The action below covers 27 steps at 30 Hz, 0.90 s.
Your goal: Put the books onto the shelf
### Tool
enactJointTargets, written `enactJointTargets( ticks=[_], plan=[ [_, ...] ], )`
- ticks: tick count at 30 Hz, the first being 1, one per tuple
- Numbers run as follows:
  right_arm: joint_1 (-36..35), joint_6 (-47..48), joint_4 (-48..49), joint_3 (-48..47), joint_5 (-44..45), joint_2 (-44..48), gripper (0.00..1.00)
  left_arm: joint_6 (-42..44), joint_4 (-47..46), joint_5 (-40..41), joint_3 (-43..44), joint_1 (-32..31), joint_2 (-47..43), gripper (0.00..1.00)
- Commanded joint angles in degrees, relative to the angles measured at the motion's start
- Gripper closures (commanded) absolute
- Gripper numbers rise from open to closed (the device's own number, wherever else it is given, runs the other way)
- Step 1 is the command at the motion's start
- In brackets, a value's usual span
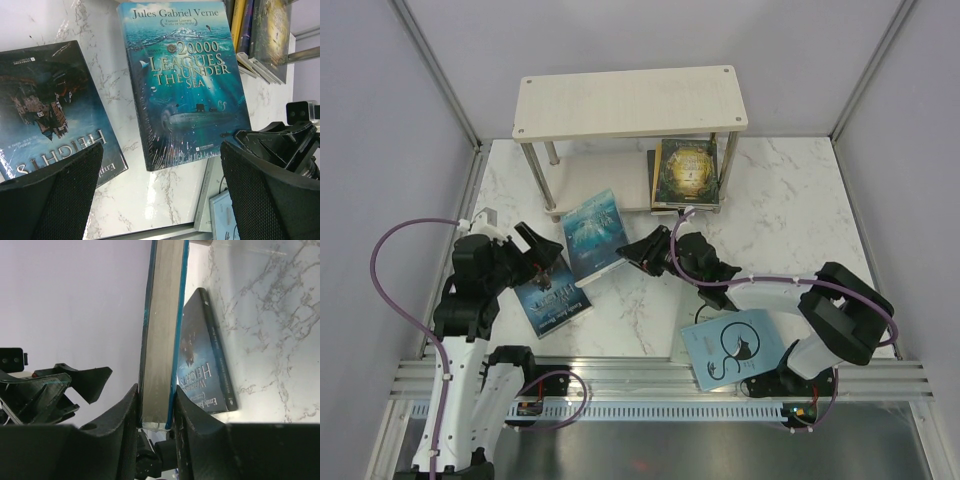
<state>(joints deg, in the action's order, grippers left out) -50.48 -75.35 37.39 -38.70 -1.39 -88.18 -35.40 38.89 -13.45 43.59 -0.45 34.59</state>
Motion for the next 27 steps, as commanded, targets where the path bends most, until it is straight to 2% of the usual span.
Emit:
enactJointTargets(
  ticks=[1, 7, 12, 18, 27],
  plan=[
    [-0.06, -2.43, 14.21, -4.19, 0.86, 3.80, 1.00, 2.79, 0.66, 1.50, 1.32, 0.27, -0.58, 0.00],
    [0.29, -0.42, 13.67, -7.96, 4.46, 4.25, 1.00, 2.88, 0.66, 1.15, 1.23, 0.27, -0.75, 0.00],
    [1.79, -0.32, 15.08, -13.15, 4.29, -0.67, 1.00, 4.54, 0.66, 0.89, 1.84, 0.27, -1.37, 0.00],
    [5.04, 0.55, 15.09, -21.85, 5.17, -9.80, 1.00, 4.02, 0.74, -0.17, 0.97, 0.27, -1.28, 0.00],
    [7.85, 3.02, 9.64, -38.20, 10.08, -25.98, 1.00, 4.81, 0.66, -1.57, 1.05, 0.27, -0.93, 0.00]
  ],
)
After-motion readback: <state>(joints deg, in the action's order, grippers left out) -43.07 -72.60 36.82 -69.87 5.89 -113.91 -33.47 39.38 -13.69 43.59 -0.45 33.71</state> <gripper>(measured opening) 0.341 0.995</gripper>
